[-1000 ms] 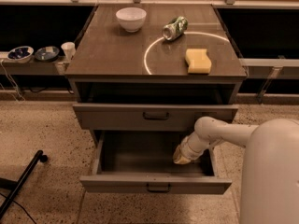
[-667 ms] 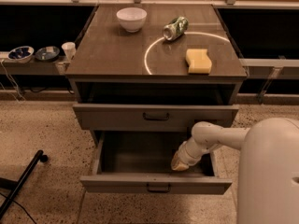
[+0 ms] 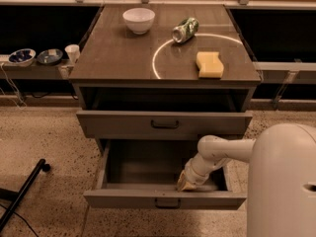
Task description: Open middle drawer
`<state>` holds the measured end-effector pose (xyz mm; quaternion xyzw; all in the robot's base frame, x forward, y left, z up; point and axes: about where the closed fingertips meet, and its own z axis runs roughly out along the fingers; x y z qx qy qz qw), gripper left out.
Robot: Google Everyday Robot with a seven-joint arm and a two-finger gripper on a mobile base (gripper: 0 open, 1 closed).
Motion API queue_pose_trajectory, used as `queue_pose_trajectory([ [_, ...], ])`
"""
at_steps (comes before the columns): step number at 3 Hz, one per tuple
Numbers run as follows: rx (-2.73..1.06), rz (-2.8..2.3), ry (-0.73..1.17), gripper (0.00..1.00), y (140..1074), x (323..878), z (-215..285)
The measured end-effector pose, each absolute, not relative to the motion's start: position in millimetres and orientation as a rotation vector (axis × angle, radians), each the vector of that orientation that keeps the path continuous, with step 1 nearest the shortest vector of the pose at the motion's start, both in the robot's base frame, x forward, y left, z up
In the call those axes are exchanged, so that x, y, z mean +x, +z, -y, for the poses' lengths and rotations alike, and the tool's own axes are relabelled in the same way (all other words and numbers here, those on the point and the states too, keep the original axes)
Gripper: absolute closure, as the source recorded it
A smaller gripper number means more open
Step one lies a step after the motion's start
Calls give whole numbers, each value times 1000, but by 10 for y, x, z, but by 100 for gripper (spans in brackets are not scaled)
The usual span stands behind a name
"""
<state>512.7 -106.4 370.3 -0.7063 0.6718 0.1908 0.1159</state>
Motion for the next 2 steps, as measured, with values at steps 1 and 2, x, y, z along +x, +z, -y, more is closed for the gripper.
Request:
queue_pose_trajectory([
  [1, -2069, -1957, 649, 100, 3769, 4903, 1002],
  [2, -2069, -1922, 695, 100, 3913, 4709, 952],
])
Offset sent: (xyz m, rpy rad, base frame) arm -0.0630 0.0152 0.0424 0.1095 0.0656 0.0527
